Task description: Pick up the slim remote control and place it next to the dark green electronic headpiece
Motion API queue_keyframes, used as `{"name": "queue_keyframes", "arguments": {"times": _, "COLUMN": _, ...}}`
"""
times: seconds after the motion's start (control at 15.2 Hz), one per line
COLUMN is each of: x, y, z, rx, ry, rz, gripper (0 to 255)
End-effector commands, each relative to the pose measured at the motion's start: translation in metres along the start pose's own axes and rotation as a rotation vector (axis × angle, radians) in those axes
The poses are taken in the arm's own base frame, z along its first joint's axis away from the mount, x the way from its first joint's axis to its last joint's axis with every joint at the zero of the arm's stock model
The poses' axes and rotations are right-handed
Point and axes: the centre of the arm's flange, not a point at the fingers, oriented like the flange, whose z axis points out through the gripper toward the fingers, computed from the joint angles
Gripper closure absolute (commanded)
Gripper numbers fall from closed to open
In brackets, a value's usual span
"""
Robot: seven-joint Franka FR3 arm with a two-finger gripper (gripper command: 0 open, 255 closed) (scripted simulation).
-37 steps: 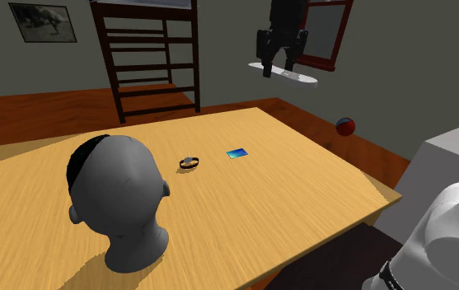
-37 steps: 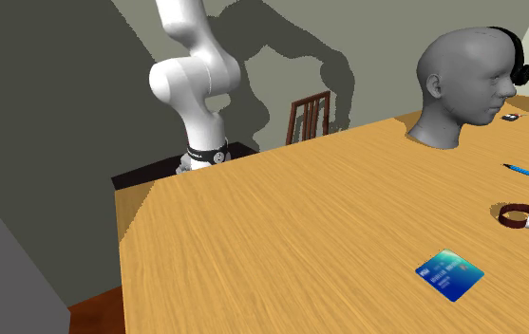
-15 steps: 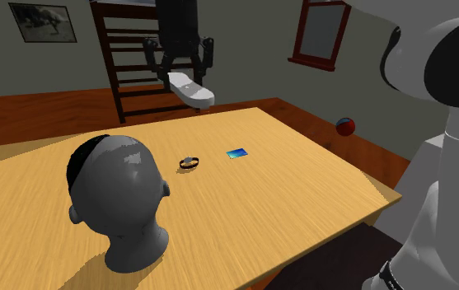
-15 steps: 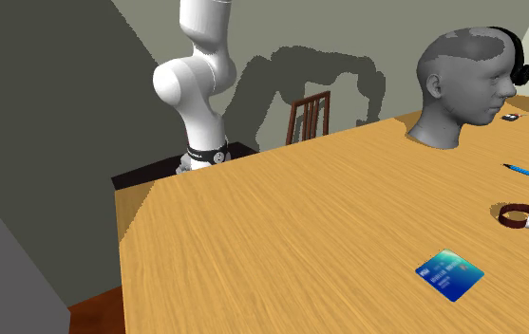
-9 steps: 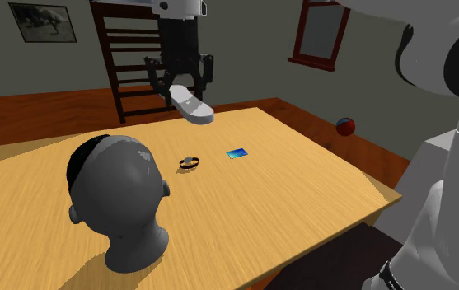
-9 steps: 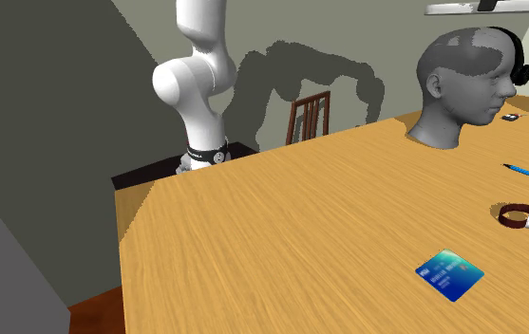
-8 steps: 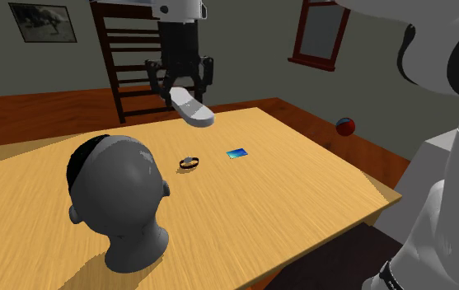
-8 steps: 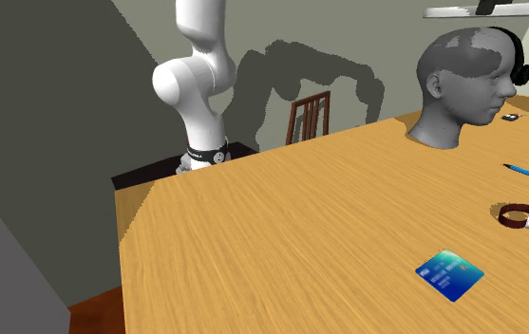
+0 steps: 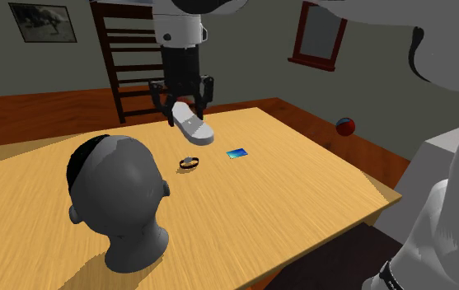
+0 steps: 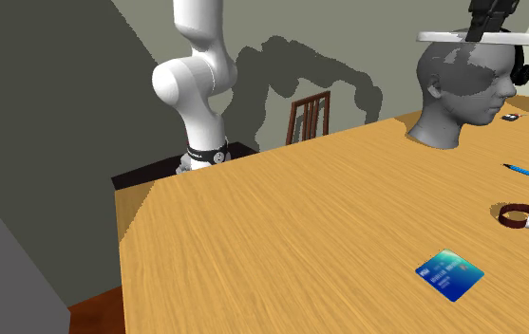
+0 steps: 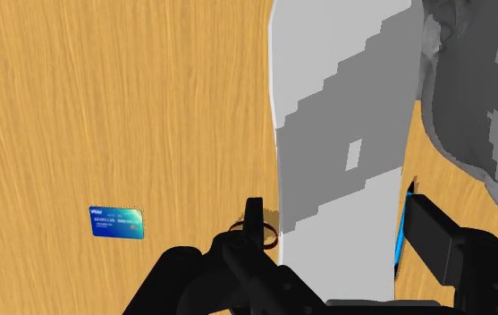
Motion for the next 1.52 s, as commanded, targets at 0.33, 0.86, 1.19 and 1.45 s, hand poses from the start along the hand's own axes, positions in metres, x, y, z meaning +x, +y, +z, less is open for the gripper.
{"name": "queue_keyframes", "arguments": {"times": 0.33, "x": 0.0, "y": -0.001, "z": 0.037, "rx": 0.0, "ry": 0.001, "rz": 0.0, "gripper": 255}}
{"name": "queue_keyframes", "arguments": {"times": 0.86, "x": 0.0, "y": -0.001, "z": 0.079, "rx": 0.0, "ry": 0.001, "rz": 0.0, "gripper": 255}}
{"name": "queue_keyframes", "arguments": {"times": 1.19, "x": 0.0, "y": -0.002, "z": 0.106, "rx": 0.0, "ry": 0.001, "rz": 0.0, "gripper": 255}}
{"name": "queue_keyframes", "arguments": {"times": 1.45, "x": 0.0, "y": -0.002, "z": 0.127, "rx": 0.0, "ry": 0.001, "rz": 0.0, "gripper": 255}}
